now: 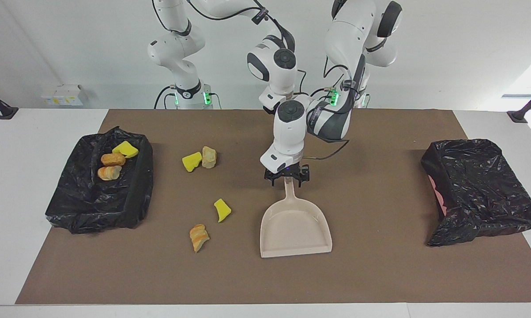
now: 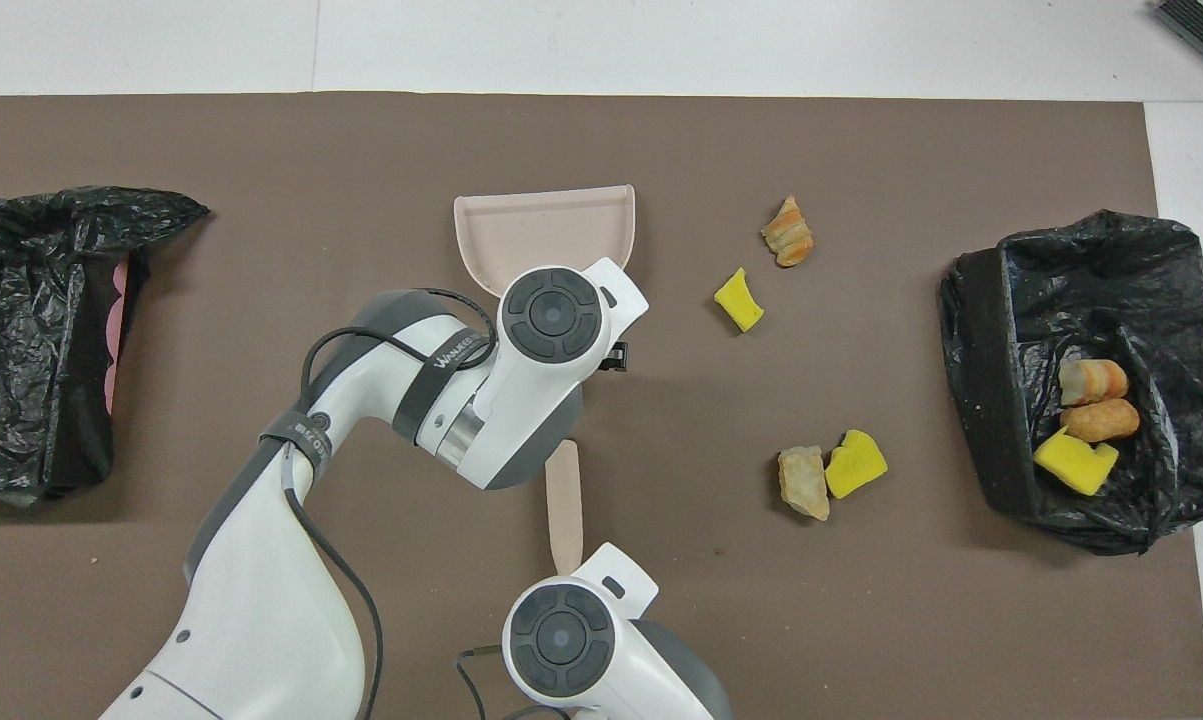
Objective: Sweep and dump trash in bin
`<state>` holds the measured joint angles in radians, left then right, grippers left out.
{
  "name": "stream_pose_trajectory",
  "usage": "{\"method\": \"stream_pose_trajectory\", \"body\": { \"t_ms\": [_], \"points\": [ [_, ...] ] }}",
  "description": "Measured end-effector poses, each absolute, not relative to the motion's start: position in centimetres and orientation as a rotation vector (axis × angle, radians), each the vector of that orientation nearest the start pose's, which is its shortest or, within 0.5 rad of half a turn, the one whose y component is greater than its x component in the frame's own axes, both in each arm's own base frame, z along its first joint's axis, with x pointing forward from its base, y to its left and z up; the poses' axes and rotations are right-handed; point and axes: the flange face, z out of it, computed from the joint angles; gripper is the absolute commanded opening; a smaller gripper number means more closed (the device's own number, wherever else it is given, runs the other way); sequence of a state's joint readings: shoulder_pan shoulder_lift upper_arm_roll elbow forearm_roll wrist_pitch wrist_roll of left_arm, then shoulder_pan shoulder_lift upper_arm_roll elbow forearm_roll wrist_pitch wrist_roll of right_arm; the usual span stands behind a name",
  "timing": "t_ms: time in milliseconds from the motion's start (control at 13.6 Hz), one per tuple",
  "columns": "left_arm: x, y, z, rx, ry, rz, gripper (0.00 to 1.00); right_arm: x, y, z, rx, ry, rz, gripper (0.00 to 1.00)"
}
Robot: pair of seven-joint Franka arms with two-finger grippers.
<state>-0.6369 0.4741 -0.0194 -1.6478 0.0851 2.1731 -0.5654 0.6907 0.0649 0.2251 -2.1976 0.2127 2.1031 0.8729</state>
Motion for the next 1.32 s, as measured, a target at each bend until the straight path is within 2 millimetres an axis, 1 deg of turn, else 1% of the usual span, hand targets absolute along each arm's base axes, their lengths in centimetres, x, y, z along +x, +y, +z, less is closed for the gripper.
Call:
{"method": "stream_pose_trajectory", "body": {
  "t_ms": [147,220,293,367,440,513,587,660,733,953,1100,1173,1320],
  "points": [
    [54.3,-41.2,34.8,-3.104,0.195,-0.105,0.78,31.2,40.9,35.7,-3.139,0.296,0.411,0.00],
    [54.4,-41.2,35.0,-3.105,0.188,-0.102,0.71,31.6,39.7,36.7,-3.148,0.357,0.429,0.00],
    [54.3,-41.2,35.2,-3.104,0.184,-0.096,0.67,32.3,38.2,37.8,-3.150,0.410,0.440,0.00],
    [54.3,-41.1,35.2,-3.102,0.181,-0.088,0.65,33.0,36.4,38.6,-3.153,0.459,0.448,0.00],
    [54.3,-41.1,35.2,-3.104,0.172,-0.078,0.60,33.6,34.7,39.2,-3.164,0.502,0.450,0.00],
    [54.2,-41.1,35.4,-3.107,0.166,-0.069,0.51,34.1,33.0,39.5,-3.192,0.531,0.445,0.00],
    [54.3,-41.2,35.6,-3.112,0.160,-0.064,0.29,34.4,31.4,39.7,-3.230,0.555,0.444,0.00],
    [54.3,-41.2,35.7,-3.115,0.153,-0.061,0.07,34.7,30.4,39.6,-3.254,0.584,0.448,0.00],
    [54.3,-41.1,35.7,-3.118,0.137,-0.055,0.00,35.1,29.2,39.4,-3.287,0.626,0.449,0.00],
    [54.6,-40.8,35.8,-3.121,0.120,-0.053,0.00,36.3,24.9,38.7,-3.409,0.705,0.488,0.00],
    [54.9,-40.4,36.4,-3.122,0.112,-0.062,0.00,36.7,22.7,38.0,-3.467,0.716,0.516,0.00],
    [55.0,-39.8,37.1,-3.117,0.126,-0.059,0.00,36.5,21.8,37.5,-3.497,0.695,0.524,0.00],
    [55.4,-37.8,38.8,-3.090,0.251,-0.018,0.00,35.6,20.0,36.4,-3.522,0.674,0.565,0.00]
  ]
}}
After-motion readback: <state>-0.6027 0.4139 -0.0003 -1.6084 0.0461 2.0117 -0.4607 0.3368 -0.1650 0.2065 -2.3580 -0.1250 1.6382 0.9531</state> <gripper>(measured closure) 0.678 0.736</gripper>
